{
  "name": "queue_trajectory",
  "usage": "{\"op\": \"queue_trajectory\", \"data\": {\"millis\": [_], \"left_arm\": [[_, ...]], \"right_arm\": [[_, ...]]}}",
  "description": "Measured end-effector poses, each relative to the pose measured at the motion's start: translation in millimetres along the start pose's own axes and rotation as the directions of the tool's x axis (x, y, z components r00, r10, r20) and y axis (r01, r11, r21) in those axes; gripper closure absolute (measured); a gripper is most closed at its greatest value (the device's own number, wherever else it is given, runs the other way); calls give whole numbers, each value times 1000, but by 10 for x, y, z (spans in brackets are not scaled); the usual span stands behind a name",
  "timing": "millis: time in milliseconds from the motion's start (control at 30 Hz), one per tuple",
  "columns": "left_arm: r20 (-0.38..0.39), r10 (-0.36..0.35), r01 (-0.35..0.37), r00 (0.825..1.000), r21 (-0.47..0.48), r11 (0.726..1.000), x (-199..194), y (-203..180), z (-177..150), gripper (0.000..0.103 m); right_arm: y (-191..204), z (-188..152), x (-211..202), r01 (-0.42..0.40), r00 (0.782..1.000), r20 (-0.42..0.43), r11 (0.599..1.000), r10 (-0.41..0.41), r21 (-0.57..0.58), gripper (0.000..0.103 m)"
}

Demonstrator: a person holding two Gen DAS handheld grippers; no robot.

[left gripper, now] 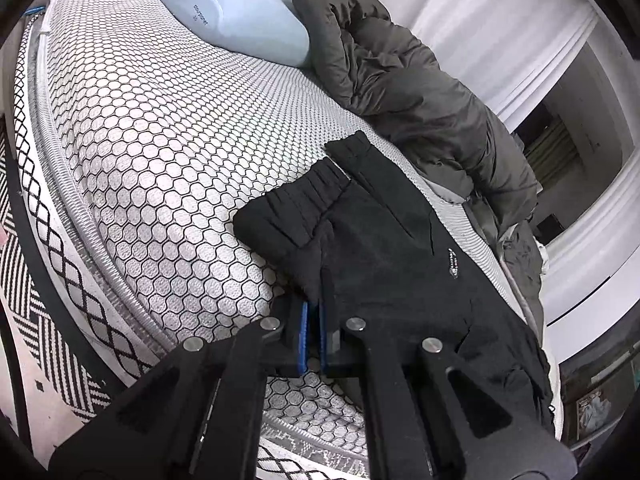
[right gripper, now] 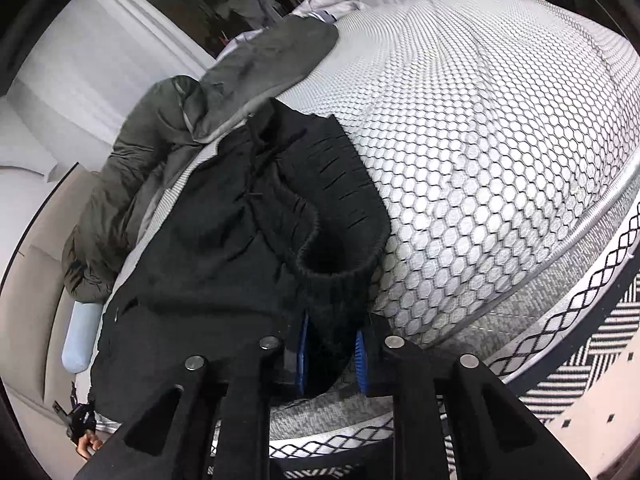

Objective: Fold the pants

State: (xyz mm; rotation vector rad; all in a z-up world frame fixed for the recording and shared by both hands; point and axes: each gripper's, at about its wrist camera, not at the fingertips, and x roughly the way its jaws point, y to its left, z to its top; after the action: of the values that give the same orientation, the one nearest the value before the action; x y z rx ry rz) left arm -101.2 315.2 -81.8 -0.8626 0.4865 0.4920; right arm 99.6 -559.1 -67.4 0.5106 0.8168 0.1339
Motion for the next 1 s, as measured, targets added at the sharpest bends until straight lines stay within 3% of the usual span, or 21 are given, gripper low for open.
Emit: {"op": "queue_trajectory", "data": {"millis": [100, 133, 200, 233, 267, 333, 433, 533, 600, 667, 700, 767, 867, 900, 1000], "left_arm": [[3, -11, 11, 1000, 8, 1000, -52, 11, -3, 101], [0, -13, 13, 1000, 7, 1000, -55, 21, -8, 101], [-5, -15, 15, 1000, 4, 1000, -67, 60, -27, 101], [-7, -19, 19, 1000, -2, 1000, -59, 76, -31, 101], [-9, -21, 21, 1000, -7, 1000, -58, 90, -35, 101], [-13, -22, 22, 1000, -14, 1000, -76, 115, -50, 101], [-14, -19, 19, 1000, -1, 1000, -119, 131, -75, 101], [-27, -12, 12, 1000, 14, 1000, -107, 130, -77, 101], [-27, 6, -5, 1000, 25, 1000, -147, 91, -75, 99], [-11, 51, -50, 999, 74, 996, -255, -3, -76, 88], [1, 72, -71, 997, 97, 993, -311, -39, -77, 82], [42, 98, -103, 994, 153, 983, -468, -152, -100, 50], [64, 87, -99, 994, 218, 971, -620, -306, -128, 23], [59, 83, -95, 995, 243, 965, -634, -367, -146, 23], [18, 66, -69, 998, 247, 967, -587, -392, -160, 23]], "right_arm": [[-12, -34, -149, -53, 997, 57, 999, 52, 7, 56], [-43, -20, -153, -50, 997, 65, 999, 49, 20, 54], [-74, 29, -62, -5, 999, 52, 999, 3, 33, 56], [-77, 58, 17, 32, 999, 36, 999, -33, 32, 72], [-65, 80, 74, 50, 999, 17, 998, -50, 30, 81], [48, 131, -14, 50, 997, 58, 999, -49, -8, 90], [49, 94, -202, 26, 993, 112, 1000, -25, -9, 90], [-149, 9, -2, 104, 994, 41, 995, -104, 2, 82], [-96, -21, 8, 126, 991, 45, 992, -125, -12, 77], [72, -46, -193, 180, 977, 123, 982, -171, -60, 63], [153, -67, -298, 205, 967, 172, 975, -189, -82, 48], [352, -140, -493, 239, 950, 242, 958, -197, -160, 43], [604, -278, -547, 215, 963, 216, 944, -162, -250, 33], [627, -338, -558, 208, 966, 209, 941, -154, -268, 26], [569, -472, -535, 156, 975, 192, 955, -109, -252, 25]]}}
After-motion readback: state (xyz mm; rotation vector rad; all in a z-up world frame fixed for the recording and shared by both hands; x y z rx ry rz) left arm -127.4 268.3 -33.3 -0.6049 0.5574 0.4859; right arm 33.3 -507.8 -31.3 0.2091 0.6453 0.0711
